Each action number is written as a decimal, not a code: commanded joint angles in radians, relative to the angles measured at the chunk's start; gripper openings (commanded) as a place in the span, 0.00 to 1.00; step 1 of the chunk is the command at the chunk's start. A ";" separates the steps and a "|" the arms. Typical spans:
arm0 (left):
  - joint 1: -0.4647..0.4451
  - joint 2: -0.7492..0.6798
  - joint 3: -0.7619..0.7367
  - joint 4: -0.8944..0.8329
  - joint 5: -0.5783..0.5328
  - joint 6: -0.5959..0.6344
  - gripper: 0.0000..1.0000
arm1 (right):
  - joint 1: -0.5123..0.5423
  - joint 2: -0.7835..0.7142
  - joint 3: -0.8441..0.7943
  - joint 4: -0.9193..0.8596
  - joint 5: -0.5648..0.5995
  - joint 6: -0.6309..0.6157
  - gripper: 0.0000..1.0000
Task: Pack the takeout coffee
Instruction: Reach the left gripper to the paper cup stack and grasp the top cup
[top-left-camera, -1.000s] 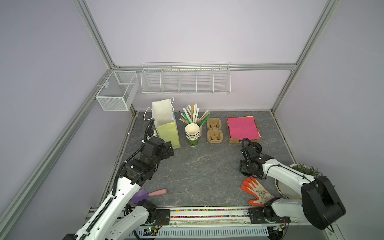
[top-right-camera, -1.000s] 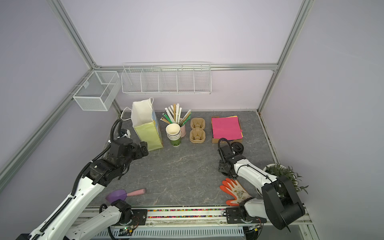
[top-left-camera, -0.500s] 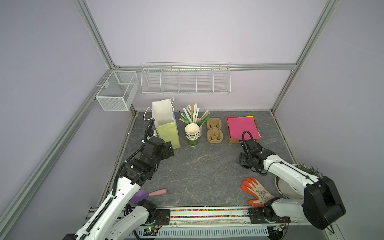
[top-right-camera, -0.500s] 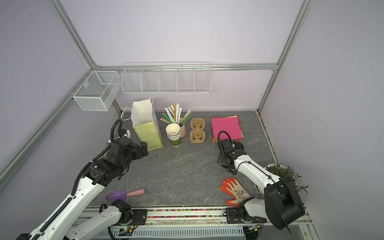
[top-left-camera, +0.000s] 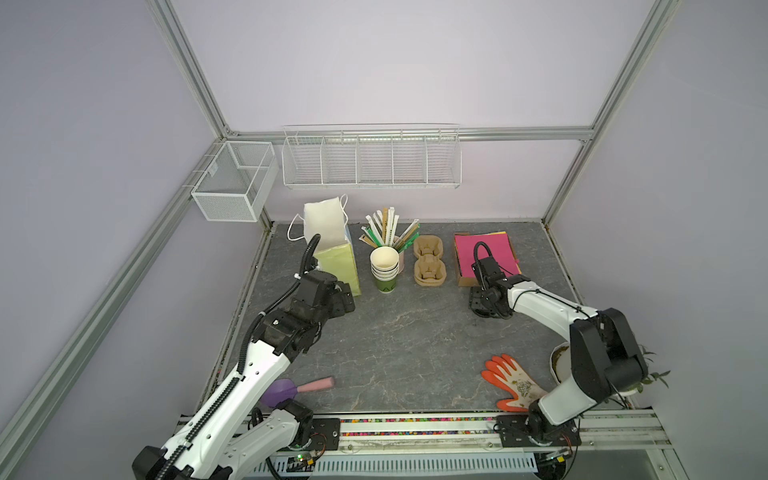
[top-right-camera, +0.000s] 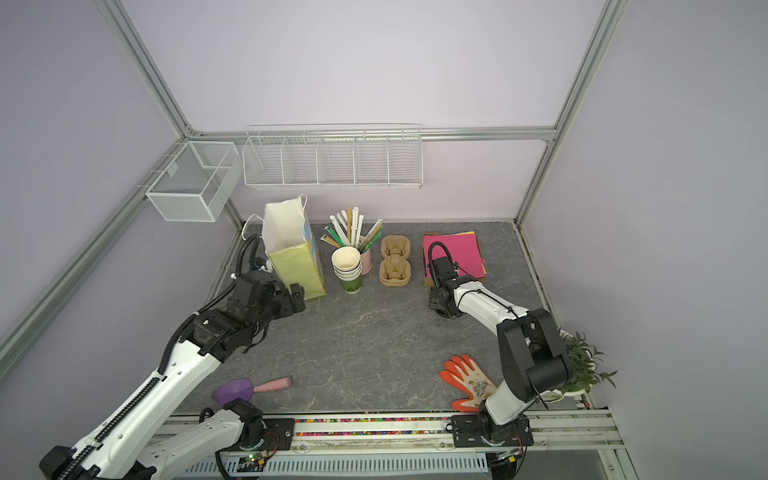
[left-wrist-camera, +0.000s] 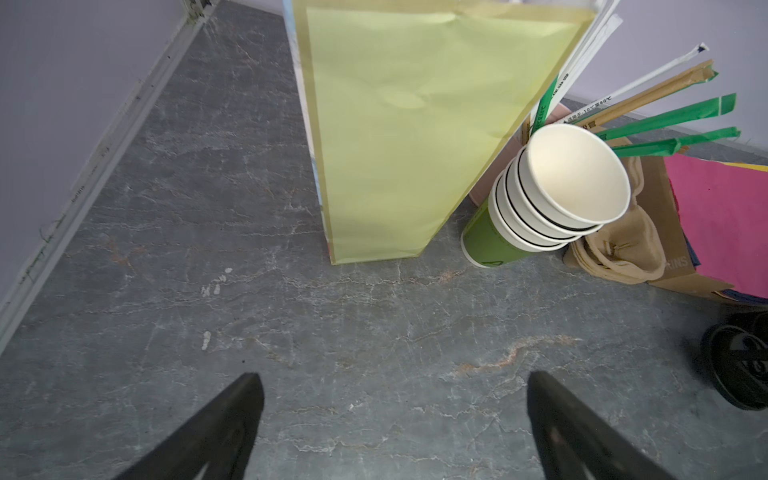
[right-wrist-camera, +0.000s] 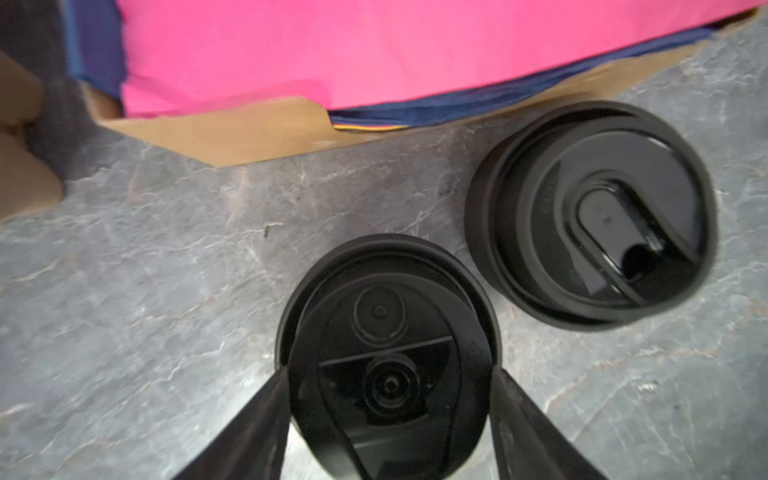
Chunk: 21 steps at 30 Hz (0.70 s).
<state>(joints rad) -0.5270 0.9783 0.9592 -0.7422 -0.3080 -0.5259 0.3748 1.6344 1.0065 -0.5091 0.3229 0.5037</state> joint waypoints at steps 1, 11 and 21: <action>-0.007 0.031 0.041 -0.002 0.041 -0.062 0.98 | -0.009 0.032 0.018 0.012 -0.010 -0.016 0.71; -0.074 0.201 0.217 -0.012 0.022 -0.123 0.95 | -0.019 0.018 0.027 0.007 -0.021 -0.013 0.71; -0.106 0.372 0.333 -0.019 -0.023 -0.160 0.87 | -0.014 -0.078 0.009 -0.016 -0.049 -0.003 0.71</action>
<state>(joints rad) -0.6266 1.3186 1.2549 -0.7391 -0.2985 -0.6548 0.3595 1.6146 1.0183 -0.5034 0.2901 0.4969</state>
